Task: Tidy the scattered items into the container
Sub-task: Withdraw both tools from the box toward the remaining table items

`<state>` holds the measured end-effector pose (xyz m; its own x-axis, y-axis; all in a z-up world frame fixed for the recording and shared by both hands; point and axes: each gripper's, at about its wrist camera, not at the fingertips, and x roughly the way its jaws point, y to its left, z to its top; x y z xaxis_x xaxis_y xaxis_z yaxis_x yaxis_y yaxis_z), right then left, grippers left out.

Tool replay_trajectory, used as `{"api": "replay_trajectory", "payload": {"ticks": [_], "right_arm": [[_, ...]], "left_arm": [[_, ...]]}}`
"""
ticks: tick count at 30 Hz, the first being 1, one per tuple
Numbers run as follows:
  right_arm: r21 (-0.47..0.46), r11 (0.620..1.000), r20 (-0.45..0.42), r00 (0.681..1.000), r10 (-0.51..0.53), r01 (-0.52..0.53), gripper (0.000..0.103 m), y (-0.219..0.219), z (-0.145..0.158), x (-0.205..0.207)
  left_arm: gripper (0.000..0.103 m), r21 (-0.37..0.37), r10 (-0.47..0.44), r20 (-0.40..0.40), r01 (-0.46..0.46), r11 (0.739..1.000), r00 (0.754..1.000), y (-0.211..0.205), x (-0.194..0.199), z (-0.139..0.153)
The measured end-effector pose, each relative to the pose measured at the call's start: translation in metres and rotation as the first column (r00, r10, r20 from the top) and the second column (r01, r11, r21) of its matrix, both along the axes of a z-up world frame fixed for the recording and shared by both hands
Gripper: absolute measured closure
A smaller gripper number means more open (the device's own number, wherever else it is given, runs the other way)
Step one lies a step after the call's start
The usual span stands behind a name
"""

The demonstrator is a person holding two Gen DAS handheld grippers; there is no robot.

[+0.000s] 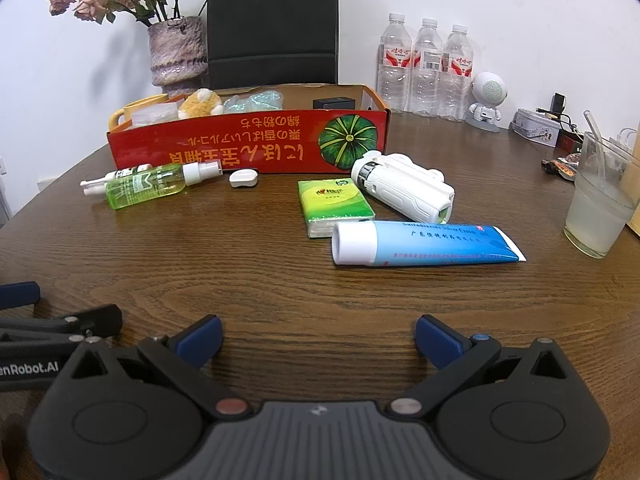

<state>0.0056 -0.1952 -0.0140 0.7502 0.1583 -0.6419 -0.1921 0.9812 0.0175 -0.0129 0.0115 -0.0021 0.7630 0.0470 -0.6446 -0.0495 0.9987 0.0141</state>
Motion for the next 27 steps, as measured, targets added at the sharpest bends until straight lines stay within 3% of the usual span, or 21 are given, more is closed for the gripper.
{"api": "replay_trajectory", "payload": {"ticks": [27], "right_arm": [[-0.004, 1.000, -0.003, 1.000, -0.006, 0.006, 0.000, 0.0013, 0.0003, 0.0006]], "left_arm": [[0.000, -0.001, -0.001, 0.000, 0.001, 1.000, 1.000, -0.0003, 0.0002, 0.0000]]}}
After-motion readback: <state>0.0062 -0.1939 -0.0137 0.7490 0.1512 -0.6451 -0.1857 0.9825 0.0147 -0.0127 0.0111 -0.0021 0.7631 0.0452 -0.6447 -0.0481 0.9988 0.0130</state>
